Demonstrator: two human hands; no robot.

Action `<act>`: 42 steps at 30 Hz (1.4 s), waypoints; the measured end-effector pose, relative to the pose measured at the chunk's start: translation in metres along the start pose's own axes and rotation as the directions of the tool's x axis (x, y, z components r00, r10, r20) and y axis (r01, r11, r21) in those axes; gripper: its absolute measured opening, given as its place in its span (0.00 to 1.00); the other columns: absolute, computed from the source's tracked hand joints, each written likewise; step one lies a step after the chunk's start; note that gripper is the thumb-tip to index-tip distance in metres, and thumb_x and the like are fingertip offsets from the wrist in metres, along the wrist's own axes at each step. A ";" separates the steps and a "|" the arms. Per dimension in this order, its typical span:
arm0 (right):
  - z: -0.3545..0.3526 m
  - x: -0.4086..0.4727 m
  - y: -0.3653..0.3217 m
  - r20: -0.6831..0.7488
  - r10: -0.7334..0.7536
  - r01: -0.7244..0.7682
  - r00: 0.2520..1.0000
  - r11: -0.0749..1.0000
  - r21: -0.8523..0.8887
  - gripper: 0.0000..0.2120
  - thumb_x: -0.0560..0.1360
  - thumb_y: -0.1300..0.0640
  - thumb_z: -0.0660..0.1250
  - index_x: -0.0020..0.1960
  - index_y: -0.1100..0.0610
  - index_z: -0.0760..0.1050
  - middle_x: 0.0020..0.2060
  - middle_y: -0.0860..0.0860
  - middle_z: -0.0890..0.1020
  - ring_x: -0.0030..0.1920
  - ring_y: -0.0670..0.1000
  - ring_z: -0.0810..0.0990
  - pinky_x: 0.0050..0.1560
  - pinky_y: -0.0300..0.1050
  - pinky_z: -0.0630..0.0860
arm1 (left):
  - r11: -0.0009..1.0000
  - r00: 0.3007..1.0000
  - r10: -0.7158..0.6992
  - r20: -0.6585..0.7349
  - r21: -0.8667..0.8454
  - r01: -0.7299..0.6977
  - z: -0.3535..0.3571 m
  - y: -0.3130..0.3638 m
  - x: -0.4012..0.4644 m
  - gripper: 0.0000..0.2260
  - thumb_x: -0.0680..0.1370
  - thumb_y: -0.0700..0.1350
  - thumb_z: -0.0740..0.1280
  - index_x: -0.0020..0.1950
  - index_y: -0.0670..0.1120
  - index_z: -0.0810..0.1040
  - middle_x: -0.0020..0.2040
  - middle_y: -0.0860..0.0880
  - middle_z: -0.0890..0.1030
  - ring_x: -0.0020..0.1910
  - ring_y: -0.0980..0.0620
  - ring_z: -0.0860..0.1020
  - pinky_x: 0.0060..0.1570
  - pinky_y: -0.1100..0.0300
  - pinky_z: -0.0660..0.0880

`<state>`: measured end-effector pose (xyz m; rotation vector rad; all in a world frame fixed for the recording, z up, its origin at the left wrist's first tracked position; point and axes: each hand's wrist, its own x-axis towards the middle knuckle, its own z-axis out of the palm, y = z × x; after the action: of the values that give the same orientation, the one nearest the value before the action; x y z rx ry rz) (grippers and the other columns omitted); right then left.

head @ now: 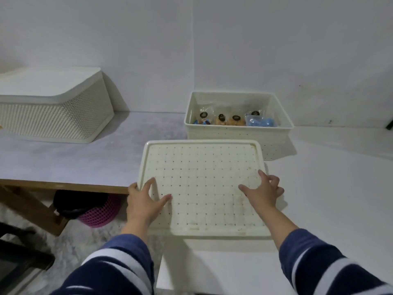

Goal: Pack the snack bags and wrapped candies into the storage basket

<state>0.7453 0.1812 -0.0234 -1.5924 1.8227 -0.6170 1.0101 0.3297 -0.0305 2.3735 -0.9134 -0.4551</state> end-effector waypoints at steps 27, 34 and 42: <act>-0.126 0.246 -0.125 -0.057 -0.147 0.136 0.987 0.977 -0.164 0.40 0.71 0.40 0.68 0.77 0.53 0.57 0.66 0.52 0.60 0.63 0.58 0.62 0.65 0.54 0.69 | 0.987 0.988 0.156 0.009 -0.050 -0.155 0.001 0.247 0.195 0.39 0.67 0.63 0.73 0.74 0.55 0.63 0.72 0.44 0.58 0.69 0.40 0.66 0.65 0.45 0.69; -0.096 0.298 -0.111 0.014 -0.081 0.082 0.997 0.981 -0.178 0.34 0.74 0.43 0.65 0.76 0.55 0.60 0.70 0.51 0.60 0.67 0.58 0.61 0.65 0.52 0.66 | 0.994 0.991 0.101 0.089 -0.055 -0.097 0.033 0.253 0.235 0.37 0.67 0.62 0.73 0.73 0.53 0.67 0.72 0.46 0.58 0.72 0.45 0.63 0.71 0.49 0.64; -0.092 0.306 -0.099 0.058 -0.116 0.126 0.992 0.965 -0.229 0.29 0.75 0.47 0.63 0.74 0.51 0.62 0.71 0.50 0.60 0.69 0.57 0.60 0.65 0.53 0.65 | 0.986 0.978 0.163 0.131 -0.063 -0.156 0.036 0.249 0.247 0.35 0.71 0.61 0.70 0.74 0.51 0.65 0.75 0.47 0.59 0.72 0.45 0.64 0.71 0.51 0.61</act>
<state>0.7265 -0.1412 0.0625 -1.8675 1.8294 -0.4295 1.0424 -0.0087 0.0626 2.2220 -1.1301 -0.5742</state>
